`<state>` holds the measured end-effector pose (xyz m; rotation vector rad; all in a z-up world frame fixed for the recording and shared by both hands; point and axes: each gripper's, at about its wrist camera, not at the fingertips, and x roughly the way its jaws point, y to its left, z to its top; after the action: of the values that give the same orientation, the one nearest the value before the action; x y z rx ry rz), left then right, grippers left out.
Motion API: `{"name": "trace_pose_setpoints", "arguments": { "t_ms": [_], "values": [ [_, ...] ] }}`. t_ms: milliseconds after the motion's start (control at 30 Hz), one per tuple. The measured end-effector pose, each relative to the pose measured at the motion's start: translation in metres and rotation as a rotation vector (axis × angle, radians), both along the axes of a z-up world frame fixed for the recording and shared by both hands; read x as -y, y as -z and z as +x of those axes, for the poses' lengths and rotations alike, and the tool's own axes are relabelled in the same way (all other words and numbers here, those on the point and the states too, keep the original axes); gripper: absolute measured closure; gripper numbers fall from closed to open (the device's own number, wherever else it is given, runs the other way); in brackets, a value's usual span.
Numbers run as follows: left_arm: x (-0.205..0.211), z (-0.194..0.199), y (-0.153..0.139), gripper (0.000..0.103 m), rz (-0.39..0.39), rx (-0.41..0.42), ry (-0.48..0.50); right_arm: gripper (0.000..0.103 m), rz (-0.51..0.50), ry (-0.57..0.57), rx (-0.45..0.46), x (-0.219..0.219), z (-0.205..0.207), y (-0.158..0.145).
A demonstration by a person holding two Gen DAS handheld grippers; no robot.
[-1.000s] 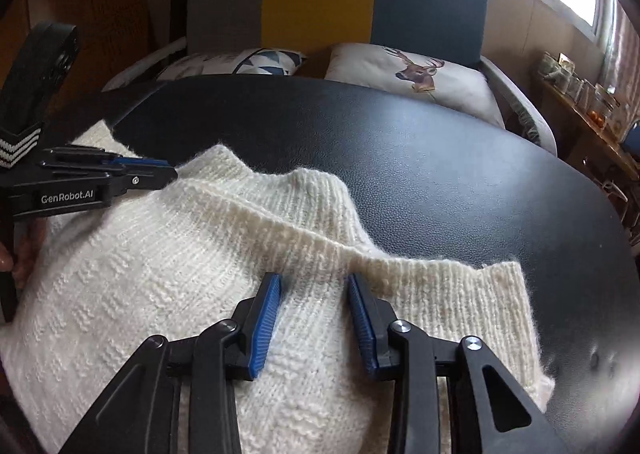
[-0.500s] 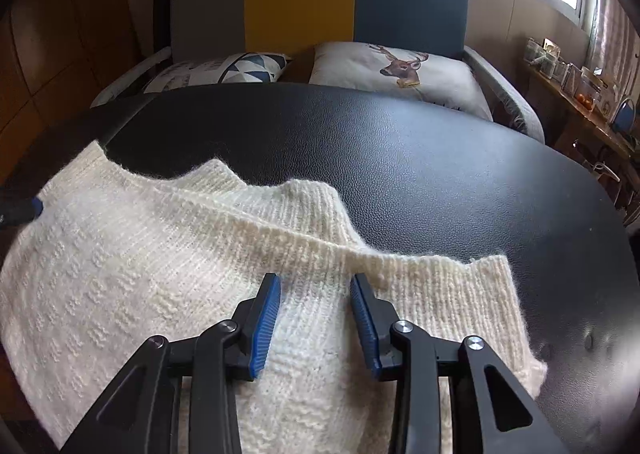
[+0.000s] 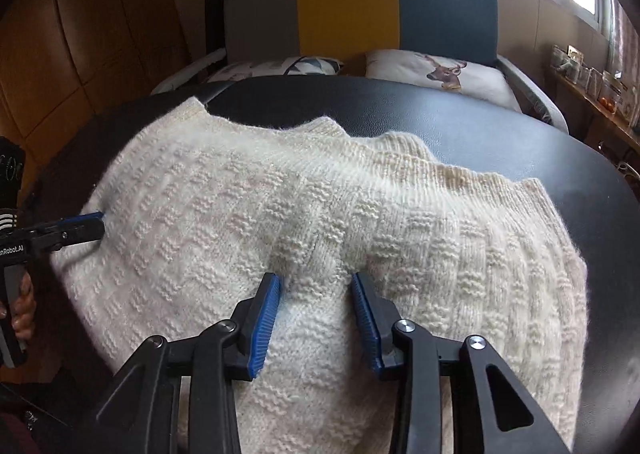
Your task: Fold clothes
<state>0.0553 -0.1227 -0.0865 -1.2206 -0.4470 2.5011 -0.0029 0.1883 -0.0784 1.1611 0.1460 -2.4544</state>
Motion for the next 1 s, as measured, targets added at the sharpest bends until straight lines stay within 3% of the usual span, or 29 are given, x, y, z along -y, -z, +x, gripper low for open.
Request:
{"name": "trace_pose_setpoints", "arguments": {
  "t_ms": [200, 300, 367, 467, 533, 667, 833, 1000],
  "values": [
    [0.013, 0.002, -0.002, 0.057, 0.091, 0.019, -0.032, 0.064, 0.044, 0.017, -0.096, 0.008, 0.010, 0.005],
    [0.043, 0.005, -0.007, 0.055, 0.225, 0.019, -0.086, 0.064, 0.021, 0.024, -0.113, 0.006, 0.012, 0.005],
    [0.061, 0.001, -0.010, 0.053, 0.258, 0.019, -0.110, 0.064, 0.020, 0.026, -0.115, 0.006, 0.013, 0.004],
    [0.079, -0.019, -0.013, 0.038, 0.263, 0.014, -0.129, 0.064, 0.016, 0.030, -0.121, 0.007, 0.017, 0.004],
    [0.084, -0.038, -0.009, 0.027, 0.306, 0.034, -0.097, 0.064, 0.018, 0.031, -0.122, 0.007, 0.017, 0.004],
    [0.080, -0.077, 0.003, 0.017, 0.343, 0.108, -0.024, 0.064, 0.014, 0.033, -0.123, 0.007, 0.017, 0.004],
    [0.074, -0.095, 0.013, 0.017, 0.345, 0.142, -0.001, 0.064, 0.004, 0.033, -0.125, 0.006, 0.016, 0.004],
    [0.057, -0.100, 0.009, 0.017, 0.218, 0.120, 0.033, 0.063, -0.011, 0.033, -0.127, 0.004, 0.016, 0.004]
  ]
}}
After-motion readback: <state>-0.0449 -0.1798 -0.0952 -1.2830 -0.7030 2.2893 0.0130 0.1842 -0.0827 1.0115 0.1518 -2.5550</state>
